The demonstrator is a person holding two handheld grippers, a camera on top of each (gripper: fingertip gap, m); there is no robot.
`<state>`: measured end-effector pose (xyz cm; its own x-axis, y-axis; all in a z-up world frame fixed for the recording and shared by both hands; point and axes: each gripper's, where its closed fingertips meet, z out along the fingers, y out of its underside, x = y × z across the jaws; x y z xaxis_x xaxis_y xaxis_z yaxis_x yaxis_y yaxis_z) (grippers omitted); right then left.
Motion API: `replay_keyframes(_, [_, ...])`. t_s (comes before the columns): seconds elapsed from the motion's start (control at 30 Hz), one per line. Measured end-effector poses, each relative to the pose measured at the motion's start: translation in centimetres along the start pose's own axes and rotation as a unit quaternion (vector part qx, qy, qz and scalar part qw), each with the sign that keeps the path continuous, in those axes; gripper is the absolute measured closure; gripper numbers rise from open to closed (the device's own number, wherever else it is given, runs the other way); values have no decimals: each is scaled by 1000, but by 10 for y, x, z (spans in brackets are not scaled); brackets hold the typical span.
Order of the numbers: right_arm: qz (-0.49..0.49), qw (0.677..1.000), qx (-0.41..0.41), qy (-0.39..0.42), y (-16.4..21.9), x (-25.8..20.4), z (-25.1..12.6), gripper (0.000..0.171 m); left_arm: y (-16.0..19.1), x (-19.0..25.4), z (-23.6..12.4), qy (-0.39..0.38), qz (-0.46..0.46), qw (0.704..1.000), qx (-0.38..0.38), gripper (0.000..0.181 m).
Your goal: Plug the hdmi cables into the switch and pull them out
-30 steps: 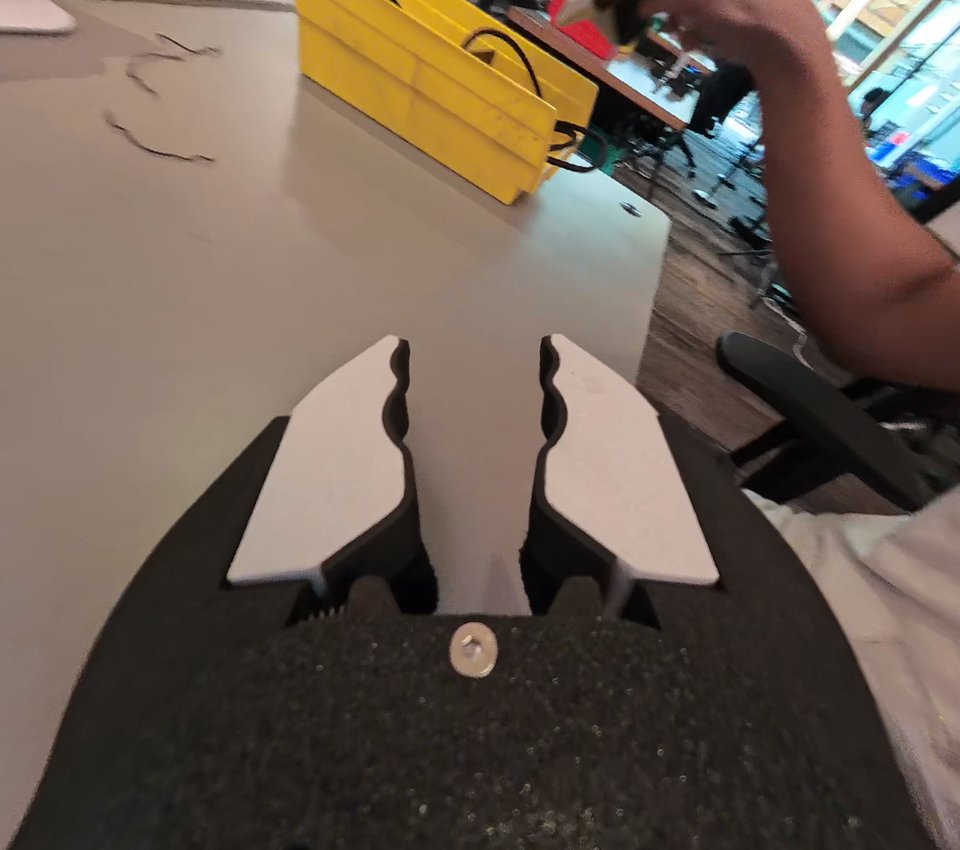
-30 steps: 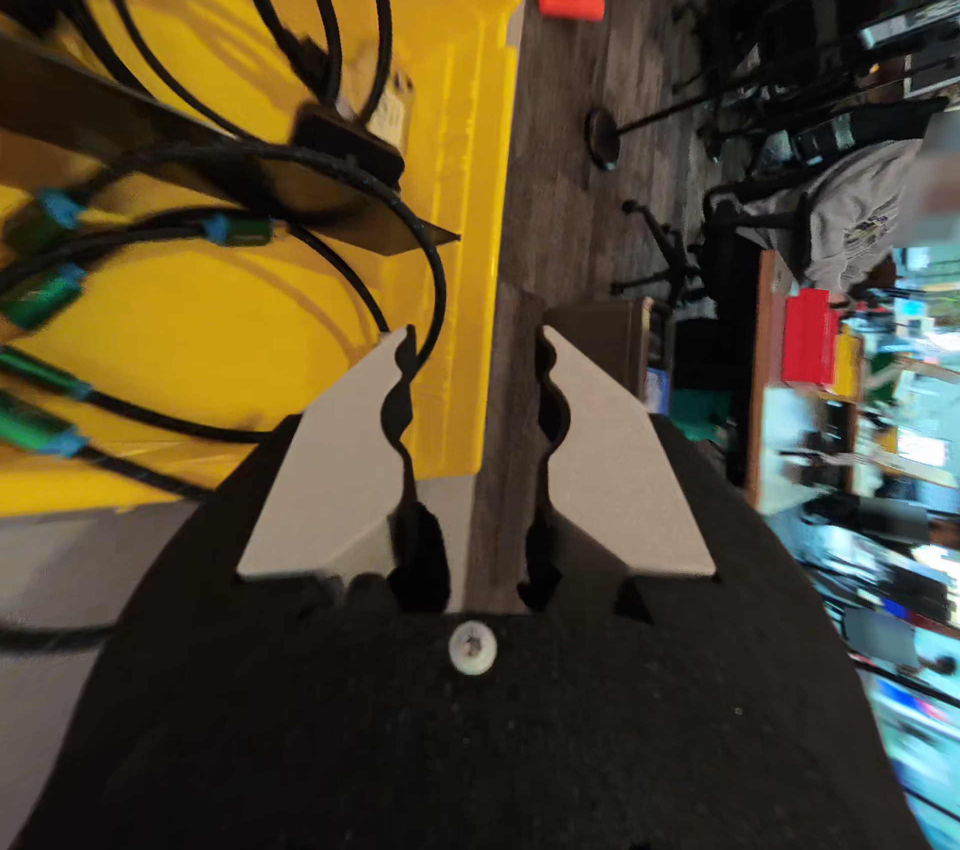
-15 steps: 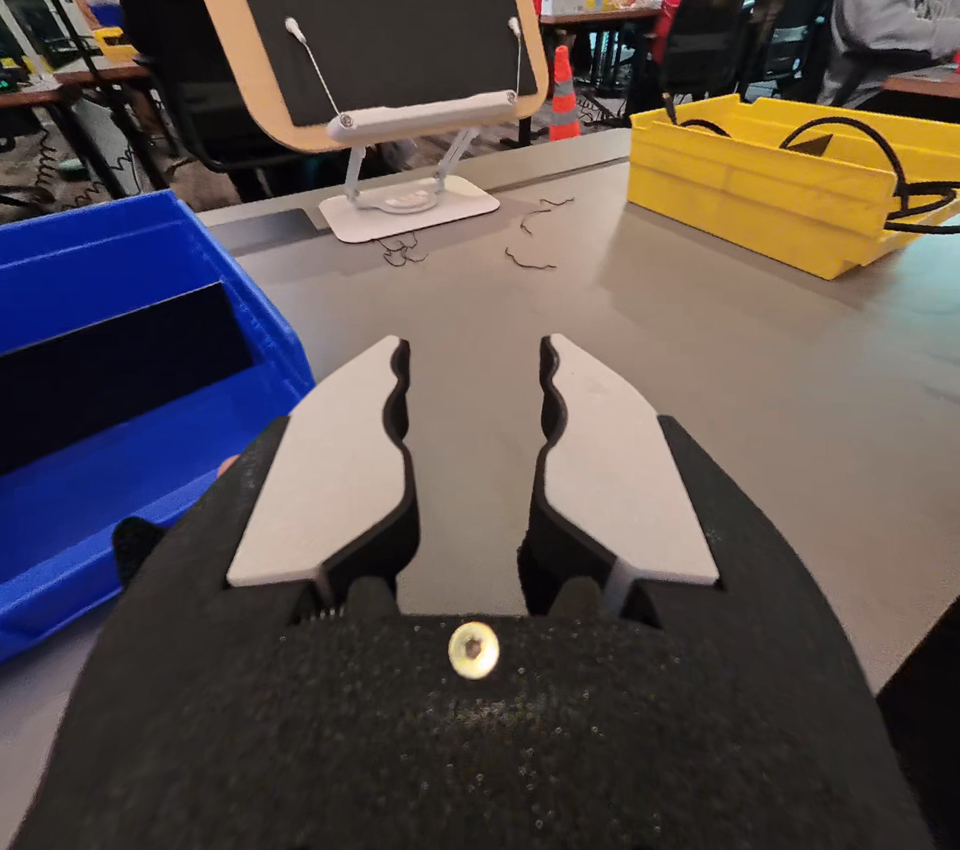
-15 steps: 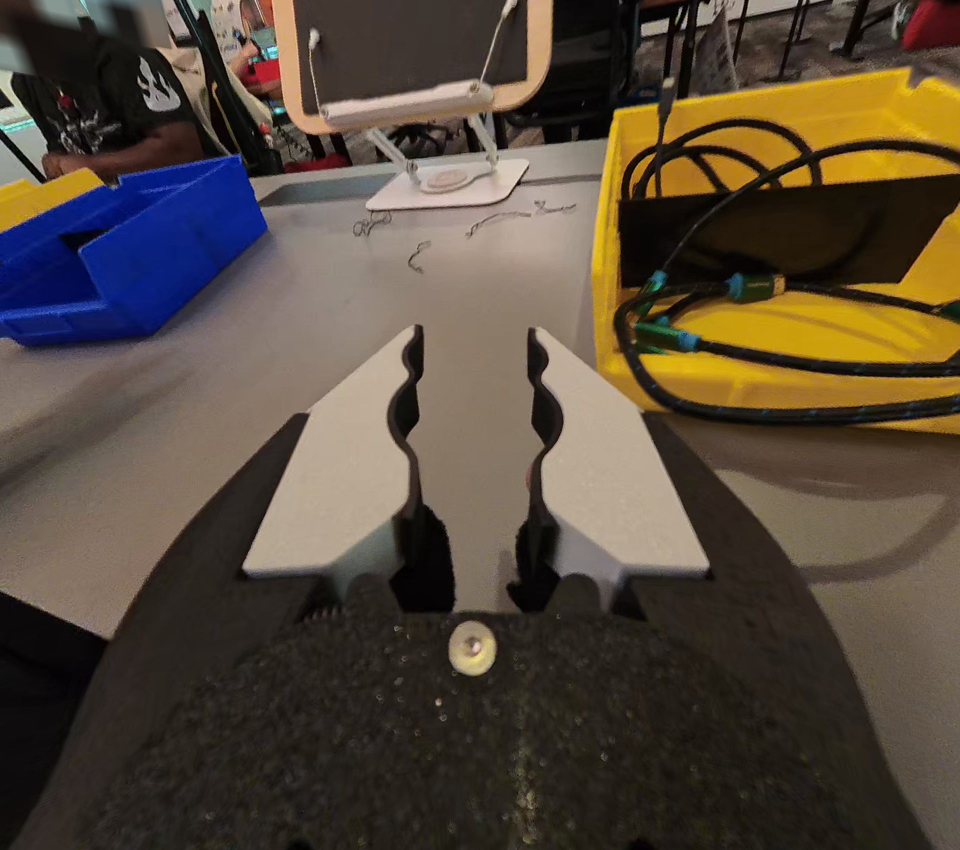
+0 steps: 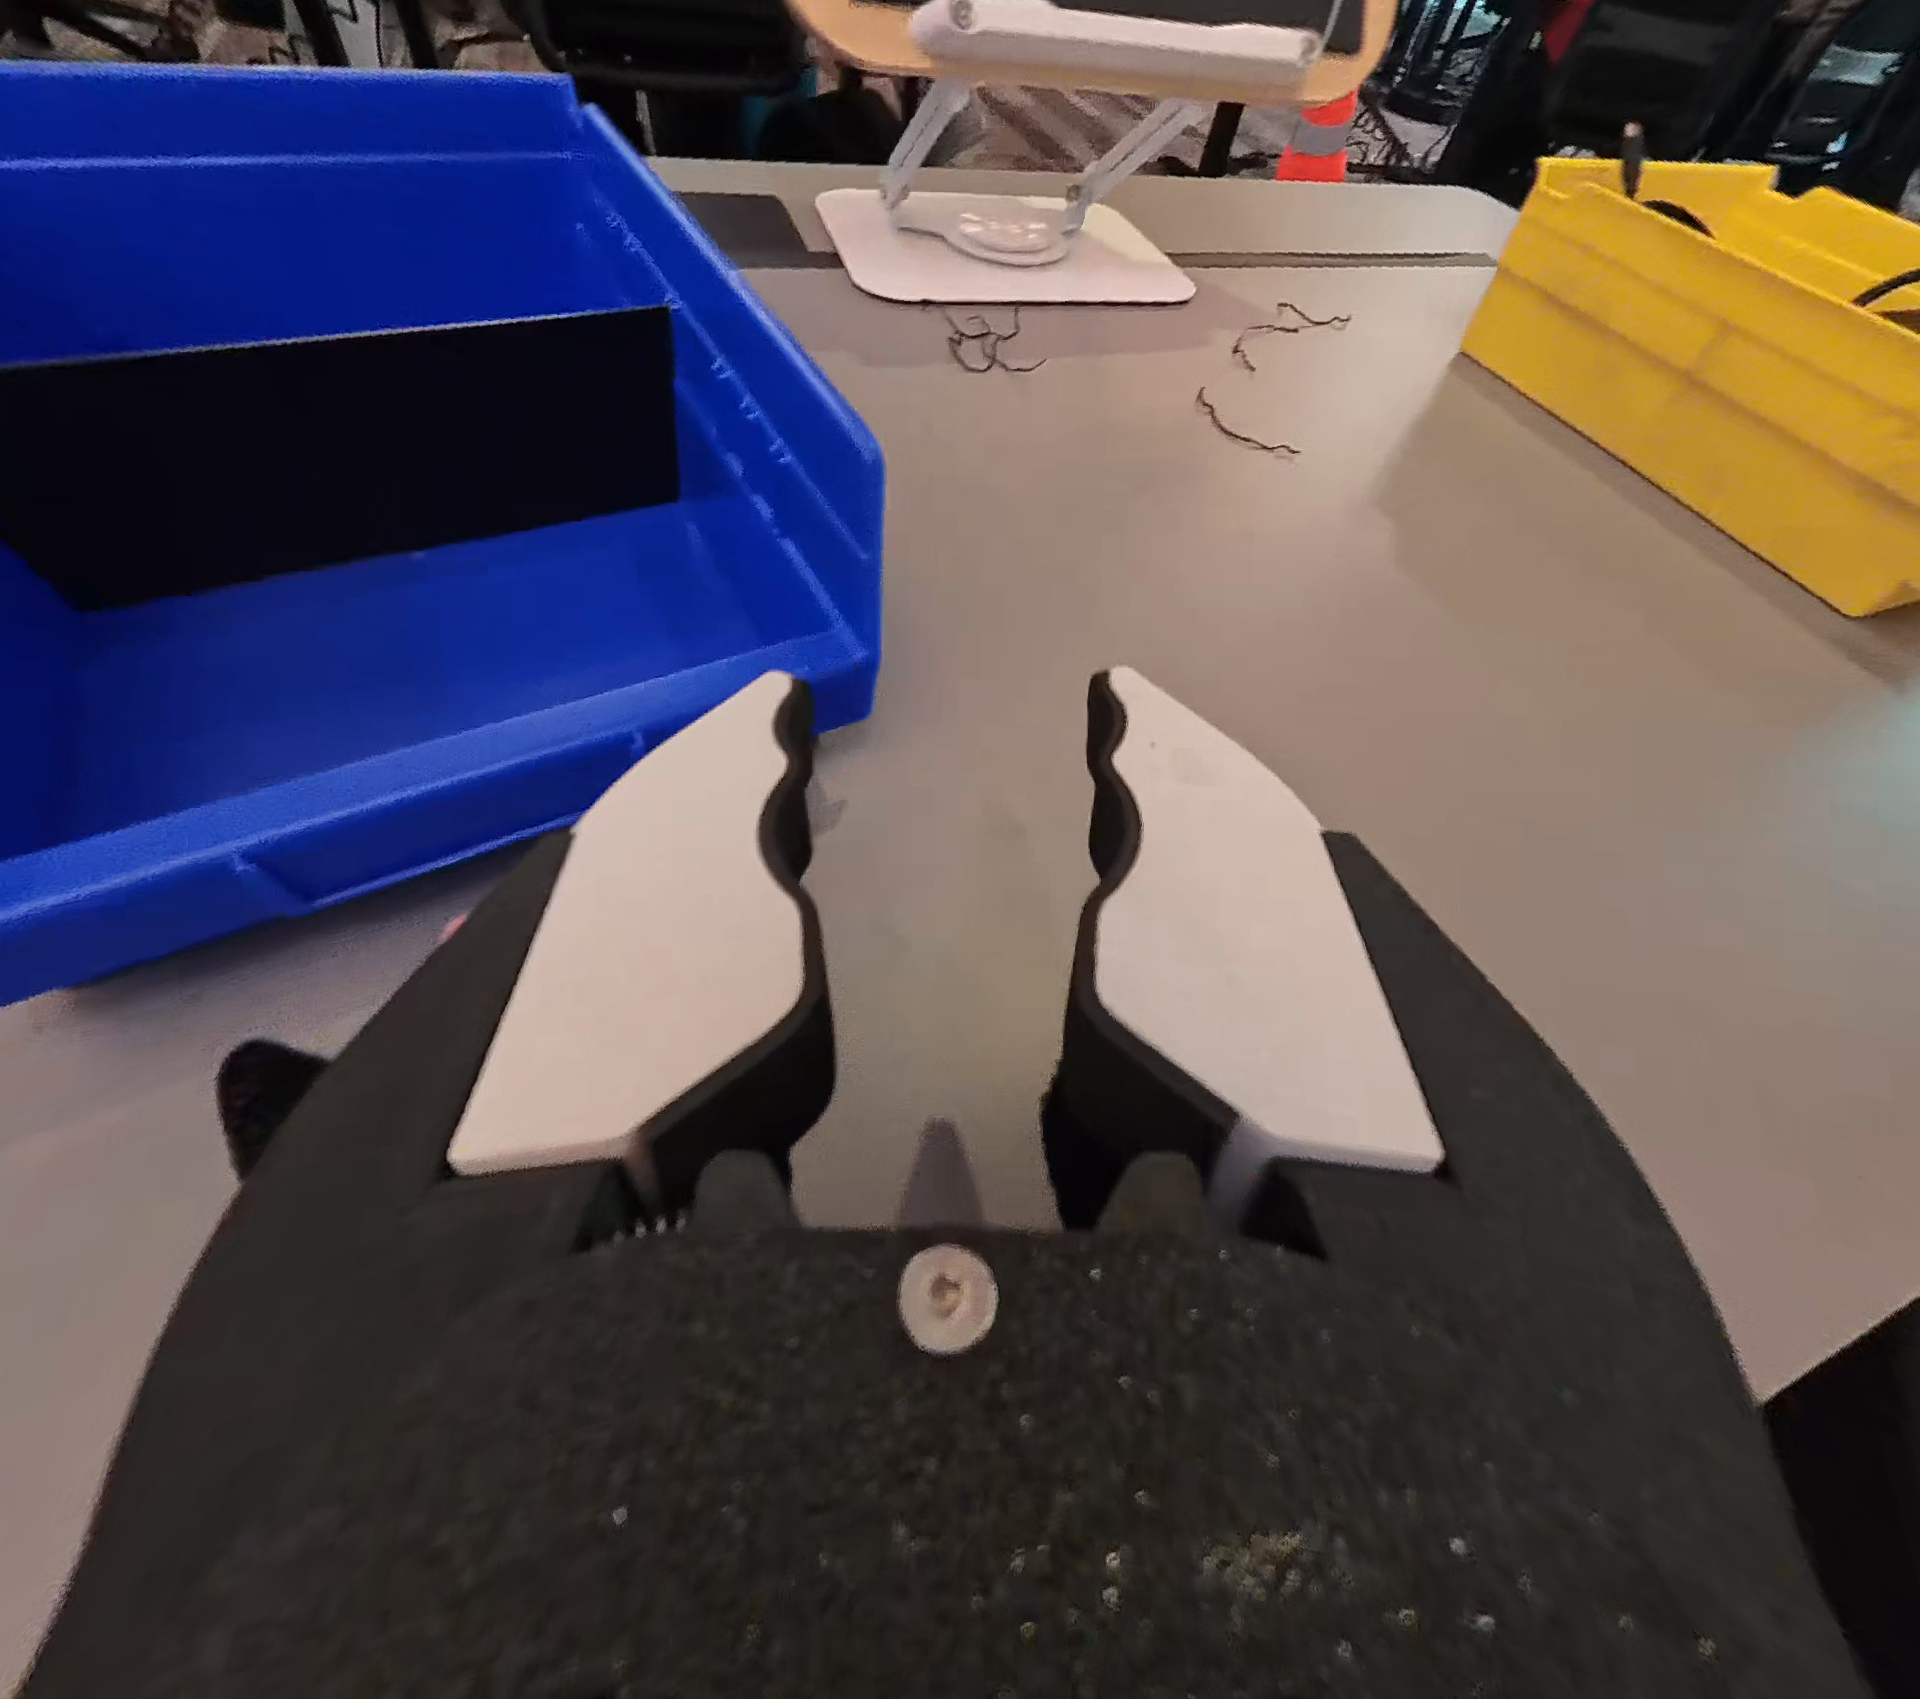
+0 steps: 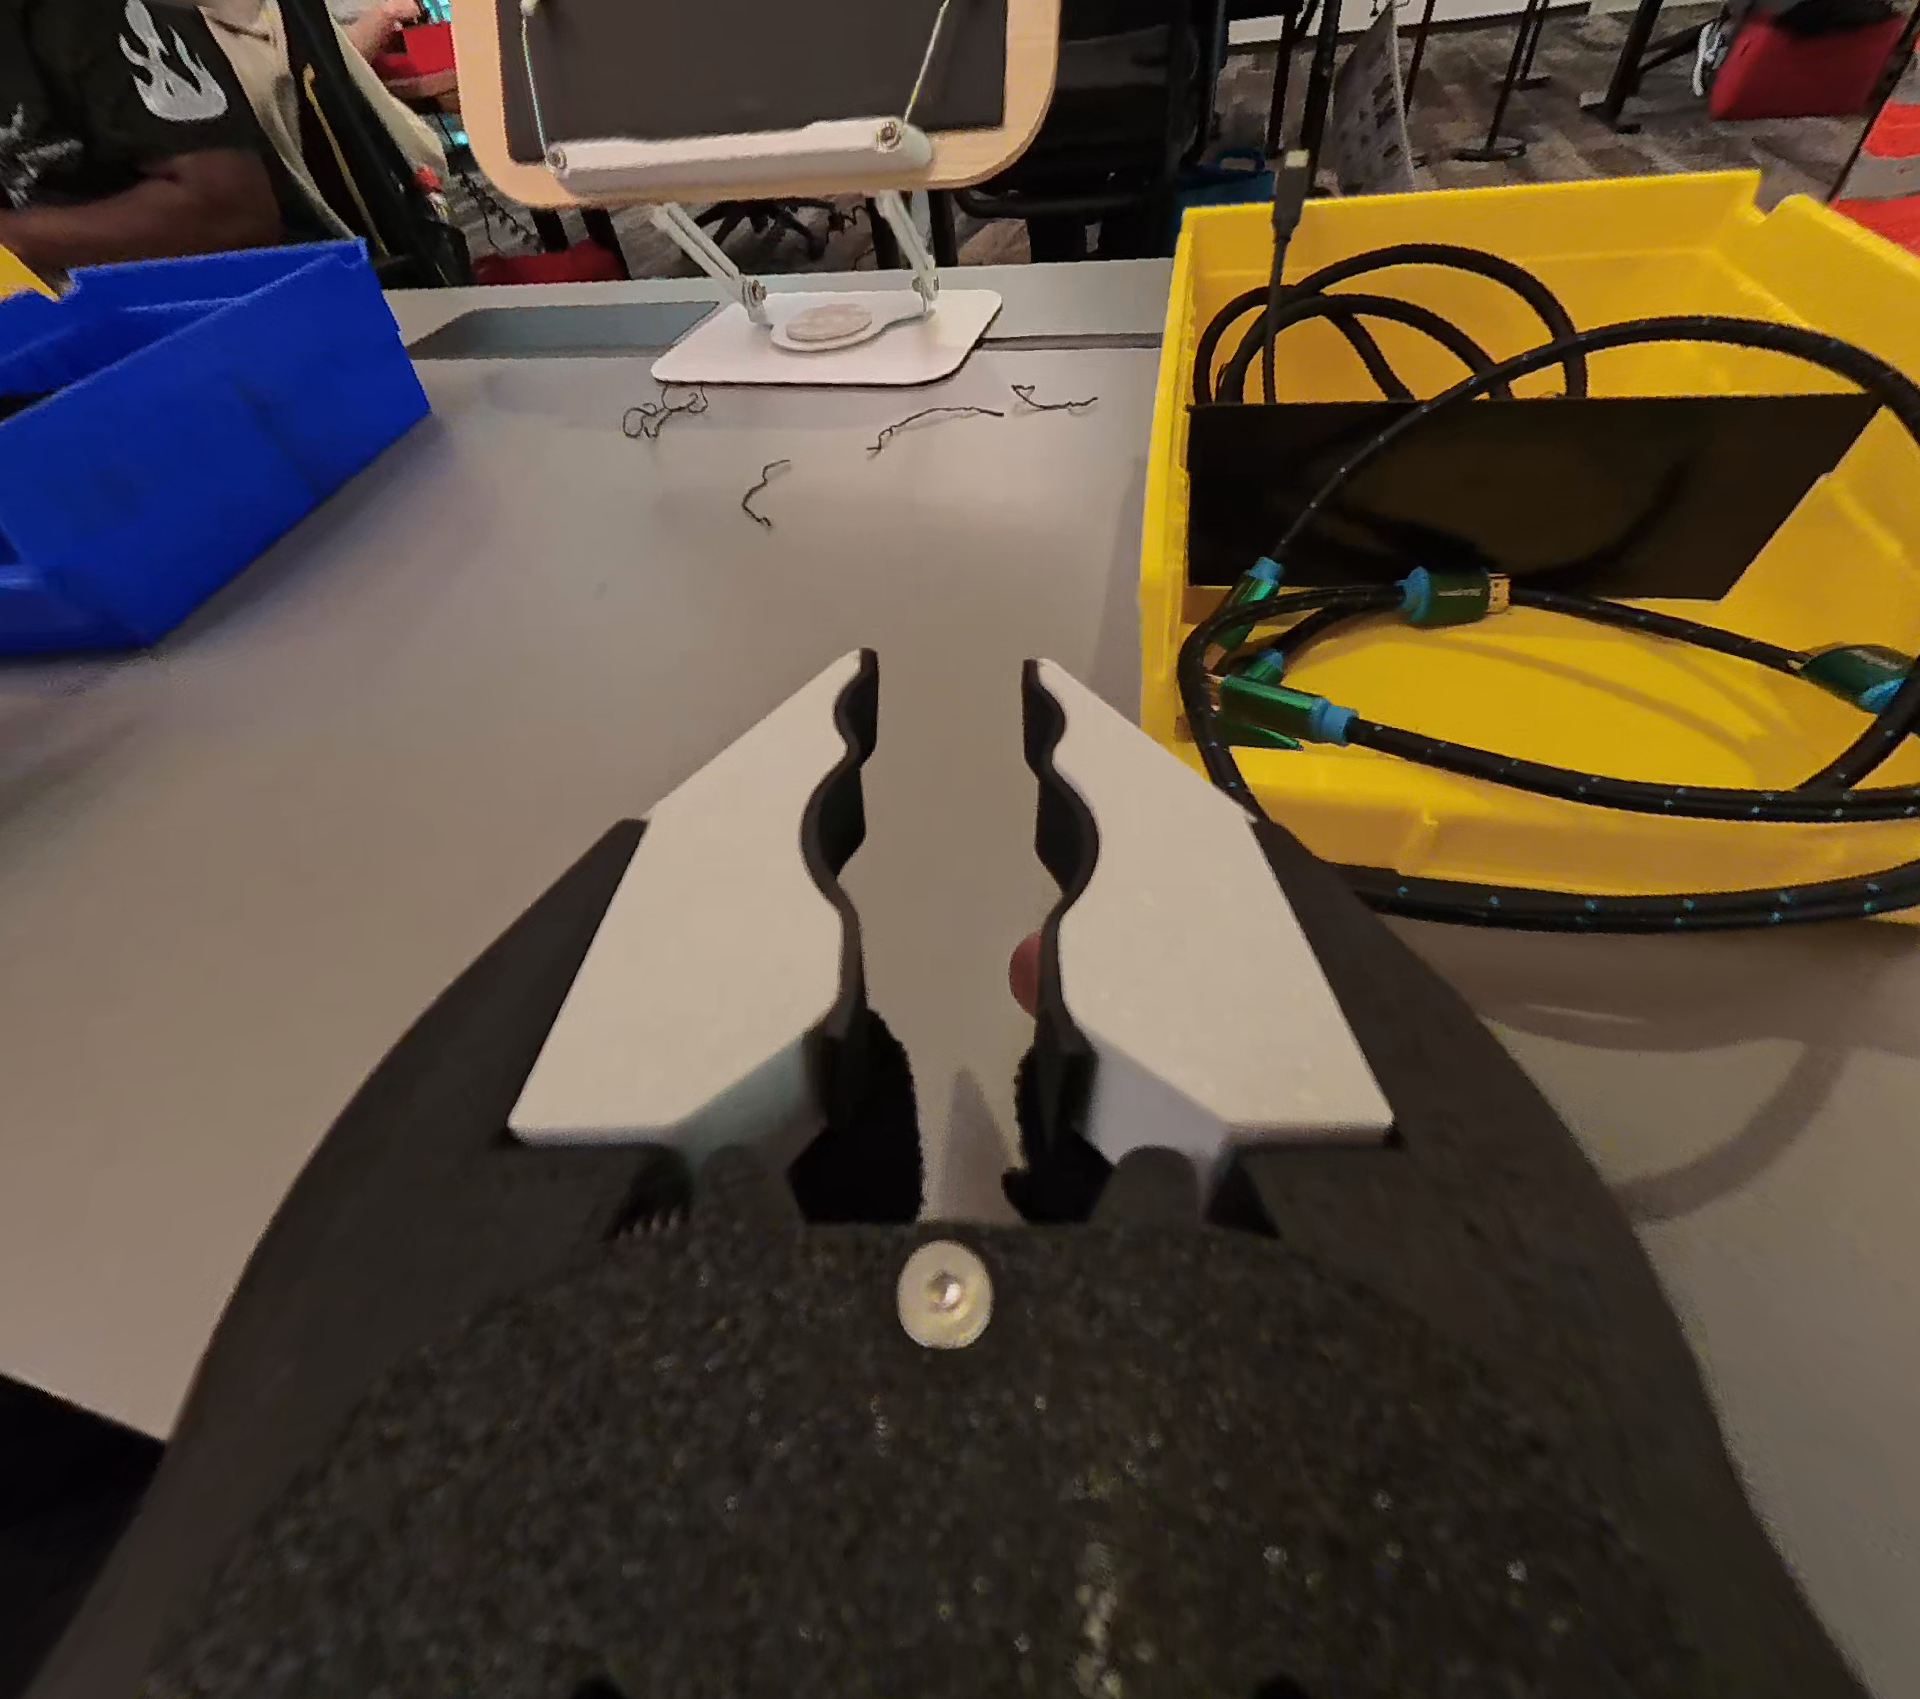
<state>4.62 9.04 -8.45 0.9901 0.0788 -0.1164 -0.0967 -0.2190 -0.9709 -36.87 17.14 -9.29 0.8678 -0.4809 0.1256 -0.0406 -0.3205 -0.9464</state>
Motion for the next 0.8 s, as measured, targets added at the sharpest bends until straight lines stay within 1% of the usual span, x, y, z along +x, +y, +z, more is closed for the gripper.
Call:
replay_keyframes(0.13, [24,1000,14,0,-11,3,-3,145,5,-11,-11,-12,3,1000,3,126])
replay_keyframes(0.2, [34,999,23,-14,-23,-3,3,144,14,-18,-19,-27,16,999,-5,119])
replay_keyframes(0.27, [44,998,30,-21,-31,-10,7,143,20,-26,-29,-40,8,999,-14,114])
replay_keyframes(0.37, [53,997,42,-25,-23,-18,8,143,18,-31,-37,-36,-13,999,4,117])
replay_keyframes(0.43, [27,999,40,-23,-23,-18,12,141,20,-32,-37,-26,-19,999,0,122])
replay_keyframes(0.5, [-3,999,41,-3,-26,-7,16,135,27,-33,-36,-22,-25,999,-16,128])
replay_keyframes(0.53, [-7,999,33,15,-25,2,18,132,28,-32,-37,-15,-32,999,-15,132])
replay_keyframes(0.57, [-4,999,21,29,-22,10,19,129,25,-33,-39,-15,-40,999,-5,132])
replay_keyframes(0.6, [5,1000,9,24,-19,12,21,128,22,-36,-43,-25,-46,999,8,131])
replay_keyframes(0.67, [15,1000,-4,19,-14,16,24,123,16,-40,-49,-39,-45,998,25,135])
replay_keyframes(0.73, [8,999,-12,32,-7,24,26,123,12,-43,-51,-48,-39,998,28,141])
replay_keyframes(0.8, [2,999,-13,48,-4,31,25,123,14,-41,-45,-47,-32,998,16,138])
